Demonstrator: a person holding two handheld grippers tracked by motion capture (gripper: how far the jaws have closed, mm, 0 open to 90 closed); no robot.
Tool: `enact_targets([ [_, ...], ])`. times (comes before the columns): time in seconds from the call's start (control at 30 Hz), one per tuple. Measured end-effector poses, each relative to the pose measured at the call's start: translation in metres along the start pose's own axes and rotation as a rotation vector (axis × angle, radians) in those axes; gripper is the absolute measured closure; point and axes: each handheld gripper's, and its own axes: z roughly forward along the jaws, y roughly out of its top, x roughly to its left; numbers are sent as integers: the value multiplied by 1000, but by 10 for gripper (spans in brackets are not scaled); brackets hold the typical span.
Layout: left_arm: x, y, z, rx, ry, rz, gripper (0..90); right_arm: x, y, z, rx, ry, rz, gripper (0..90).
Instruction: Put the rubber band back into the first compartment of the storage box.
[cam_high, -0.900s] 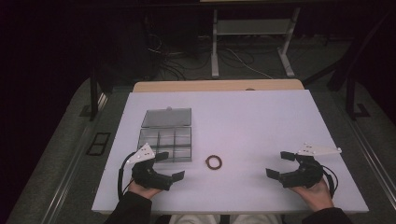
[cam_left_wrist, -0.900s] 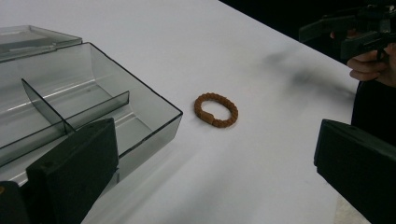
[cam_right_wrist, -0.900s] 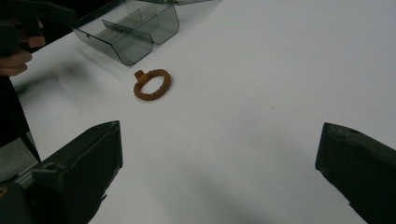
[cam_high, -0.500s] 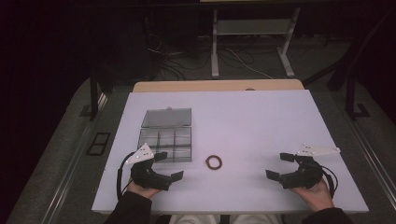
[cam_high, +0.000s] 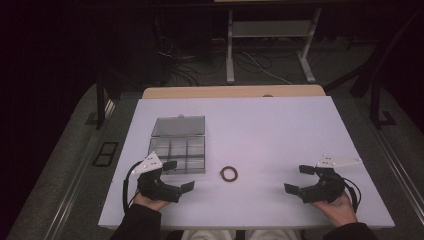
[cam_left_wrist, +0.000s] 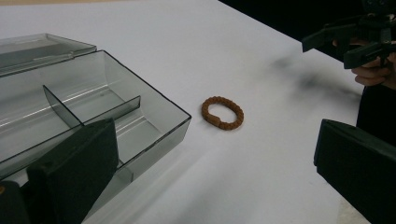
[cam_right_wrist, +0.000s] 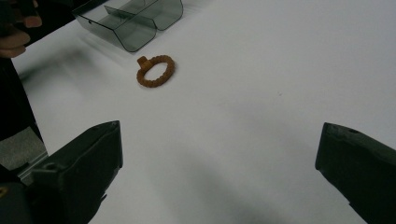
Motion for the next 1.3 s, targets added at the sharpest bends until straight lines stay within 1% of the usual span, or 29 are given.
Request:
enact_targets([
  [0.03,-1,1,0,-2,-2,-2,0,0,0,0,2,0,-3,0],
  [0.1,-1,3,-1,11,-4,7,0,0,0,1,5,3,-5,0],
  [0.27,-2,9,-1,26,-13,5,0,0,-1,1,9,5,-13,0],
  [0.77,-9,23,5,97,-27,60,0,0,-1,-1,11,4,-10,0],
  [0.97,-9,32,8,132,-40,72,0,0,-1,-1,11,3,-10,0],
  [1.03,-10,33,9,136,-41,71,0,0,-1,-1,10,3,-12,0],
  [1.2,-10,40,10,157,-47,88,0,0,-1,-2,11,4,-11,0],
  [1.3,-11,45,11,161,-52,90,0,1,-1,-2,12,5,-9,0],
])
